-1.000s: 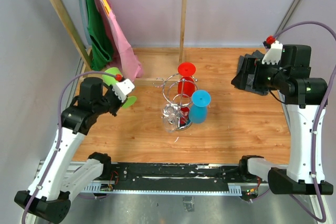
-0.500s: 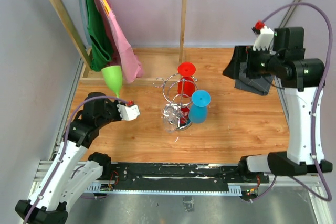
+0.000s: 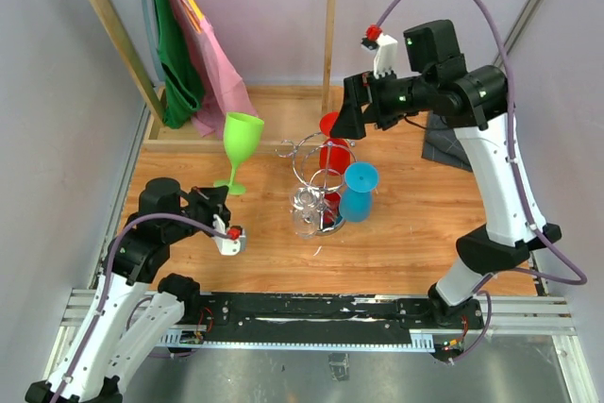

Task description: Take the wine glass off the wine glass rack

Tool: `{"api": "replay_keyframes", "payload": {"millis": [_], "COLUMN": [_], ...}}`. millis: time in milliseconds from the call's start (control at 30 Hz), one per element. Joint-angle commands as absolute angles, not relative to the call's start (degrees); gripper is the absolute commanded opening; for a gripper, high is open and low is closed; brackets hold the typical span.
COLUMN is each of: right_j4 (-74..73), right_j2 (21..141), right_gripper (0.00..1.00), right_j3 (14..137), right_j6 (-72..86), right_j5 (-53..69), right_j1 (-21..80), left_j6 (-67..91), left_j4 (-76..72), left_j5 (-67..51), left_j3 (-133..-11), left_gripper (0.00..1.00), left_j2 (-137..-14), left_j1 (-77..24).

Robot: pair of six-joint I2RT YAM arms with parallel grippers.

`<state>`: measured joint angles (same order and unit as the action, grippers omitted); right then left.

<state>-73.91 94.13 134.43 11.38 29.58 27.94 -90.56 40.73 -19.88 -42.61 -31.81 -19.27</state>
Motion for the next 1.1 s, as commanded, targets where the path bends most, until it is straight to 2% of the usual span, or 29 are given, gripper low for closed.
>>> {"api": "replay_keyframes", "payload": {"millis": [0, 167, 367, 1067], "right_j4": [-70.79, -66.82, -66.40, -62.36], "right_j2": [94.49, 96.40, 103.76, 113.21], "right_gripper": [1.00, 0.98, 0.96, 0.95], "right_j3": [135.56, 135.49, 143.60, 142.82], "right_j6": [13.50, 14.02, 13.44, 11.28], "right_j5": [33.05, 35.81, 36.00, 34.89], "right_j1": [32.06, 38.00, 44.88, 50.04], "left_j6": [-102.08, -107.71, -110.26, -114.71], "left_j4": [45.08, 48.62, 50.07, 52.56], "left_j5": [-27.14, -29.35, -29.71, -33.47], "left_j3": [-42.01, -41.61, -42.09, -43.56], "left_gripper": [0.00, 0.00, 0.00, 0.00], "left_j2": [-29.63, -27.97, -27.52, -25.28], "left_j1": [-19.67, -19.68, -19.64, -19.66]}}
